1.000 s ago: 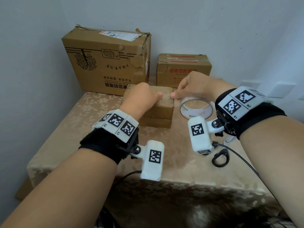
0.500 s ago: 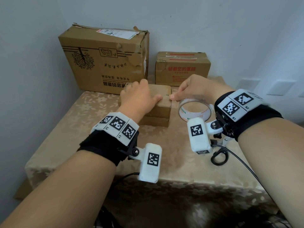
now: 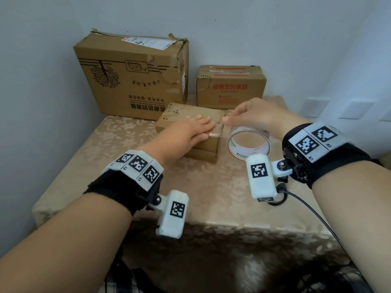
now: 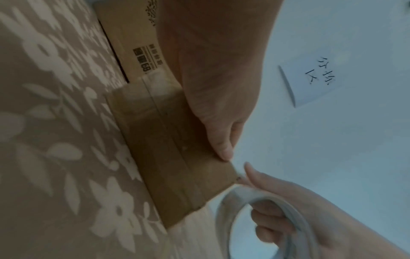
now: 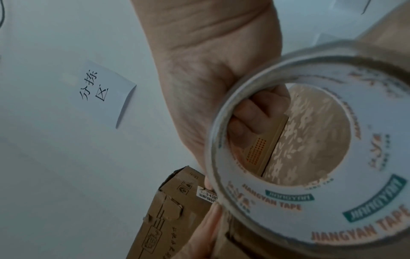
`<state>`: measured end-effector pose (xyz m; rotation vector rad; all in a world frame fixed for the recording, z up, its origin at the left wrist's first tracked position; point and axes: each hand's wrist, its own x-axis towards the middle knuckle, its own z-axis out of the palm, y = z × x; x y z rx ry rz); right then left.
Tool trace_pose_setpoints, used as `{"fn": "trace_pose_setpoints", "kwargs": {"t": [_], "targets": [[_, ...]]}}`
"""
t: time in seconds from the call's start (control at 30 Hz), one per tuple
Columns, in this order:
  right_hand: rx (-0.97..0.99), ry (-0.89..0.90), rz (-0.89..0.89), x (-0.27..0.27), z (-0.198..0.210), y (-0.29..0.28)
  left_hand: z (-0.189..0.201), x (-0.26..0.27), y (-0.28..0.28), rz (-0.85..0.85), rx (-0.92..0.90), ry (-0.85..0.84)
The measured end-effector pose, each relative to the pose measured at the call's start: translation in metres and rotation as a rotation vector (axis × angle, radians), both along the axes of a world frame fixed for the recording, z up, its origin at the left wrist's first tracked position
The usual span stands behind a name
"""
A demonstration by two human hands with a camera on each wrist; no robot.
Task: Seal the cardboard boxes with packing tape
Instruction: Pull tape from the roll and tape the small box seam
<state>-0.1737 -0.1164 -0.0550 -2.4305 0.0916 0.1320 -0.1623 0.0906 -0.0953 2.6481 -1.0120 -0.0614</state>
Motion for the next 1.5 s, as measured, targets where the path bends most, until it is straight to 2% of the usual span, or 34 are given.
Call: {"fn": "trace_pose_setpoints", "kwargs": {"t": [0.07,0.17,0.27,0.37,0.43,0.63,0.83,1.0,1.07,1.13,1.17,1.3,1.4,1.5], "targets": [[-0.071,0.039,-0.04,-0.007,-0.004,-0.003,-0.002,0.003,0.002,-0.061,-0.055,0.004],[-0.099,0.067,-0.054,-0.019,-0.011,0.0,-0.005,0.008,0.001,-0.028,-0.205,0.065],[0.117,0.04,-0.06,-0.027,-0.021,0.001,-0.003,0.007,-0.006,0.063,-0.382,0.158],[0.412,0.063,-0.112,-0.033,-0.024,0.001,-0.002,0.005,-0.015,0.067,-0.186,0.019],[0.467,0.08,-0.115,-0.033,-0.025,0.002,-0.005,0.005,-0.016,0.042,-0.063,-0.038],[0.598,0.104,-0.172,-0.03,-0.027,0.001,-0.007,0.012,-0.01,-0.068,-0.079,-0.005],[0.594,0.101,-0.165,-0.035,-0.036,0.008,-0.005,0.021,-0.011,-0.092,-0.081,0.015],[0.584,0.077,-0.16,-0.047,-0.033,0.013,0.001,0.012,-0.015,-0.027,0.264,-0.049],[0.542,0.075,-0.168,-0.049,-0.031,0.013,0.01,0.003,-0.017,0.027,0.313,-0.153],[0.494,0.081,-0.17,-0.053,-0.028,0.013,0.016,-0.008,-0.022,0.122,0.237,-0.327],[0.473,0.085,-0.173,-0.054,-0.028,0.013,0.018,-0.014,-0.026,0.18,0.172,-0.358],[0.51,0.112,-0.184,-0.058,-0.028,0.013,0.015,-0.028,-0.044,0.283,0.143,-0.223],[0.535,0.134,-0.178,-0.058,-0.031,0.016,0.012,-0.024,-0.044,0.291,0.074,-0.154],[0.608,0.133,-0.18,-0.056,-0.035,0.023,0.003,-0.019,-0.042,0.243,-0.002,0.0]]}}
